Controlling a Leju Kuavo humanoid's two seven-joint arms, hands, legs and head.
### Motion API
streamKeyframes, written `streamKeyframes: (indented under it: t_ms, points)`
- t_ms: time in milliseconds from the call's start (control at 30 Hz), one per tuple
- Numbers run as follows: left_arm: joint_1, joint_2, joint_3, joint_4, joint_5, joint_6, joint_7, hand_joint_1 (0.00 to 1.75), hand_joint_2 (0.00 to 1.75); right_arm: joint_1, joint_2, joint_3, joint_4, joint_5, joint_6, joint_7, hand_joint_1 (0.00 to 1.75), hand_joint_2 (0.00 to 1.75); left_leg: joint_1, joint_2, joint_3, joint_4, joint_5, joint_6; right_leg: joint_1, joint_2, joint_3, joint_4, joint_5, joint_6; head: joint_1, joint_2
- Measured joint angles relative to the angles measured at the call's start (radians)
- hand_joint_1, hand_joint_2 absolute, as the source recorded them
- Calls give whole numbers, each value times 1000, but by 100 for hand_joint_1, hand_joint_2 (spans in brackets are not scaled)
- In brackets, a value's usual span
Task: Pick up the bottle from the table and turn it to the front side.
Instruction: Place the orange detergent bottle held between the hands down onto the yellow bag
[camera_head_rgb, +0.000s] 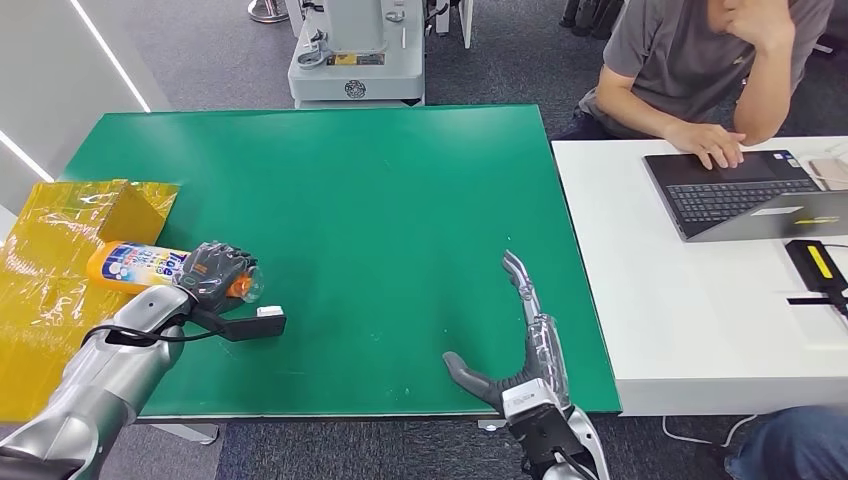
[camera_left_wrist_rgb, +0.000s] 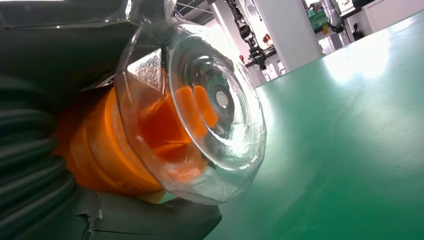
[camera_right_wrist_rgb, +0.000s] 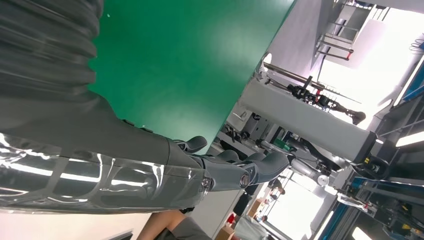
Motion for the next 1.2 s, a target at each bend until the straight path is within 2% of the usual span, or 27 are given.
streamKeyframes:
  t_ms: [1200]
  points:
    - [0,0,0,0,0,0,0,175,175,0,0,0,0,0,0,0,0,175,0,0,0,0,0,0,0,0,0,0,0,0,0,0]
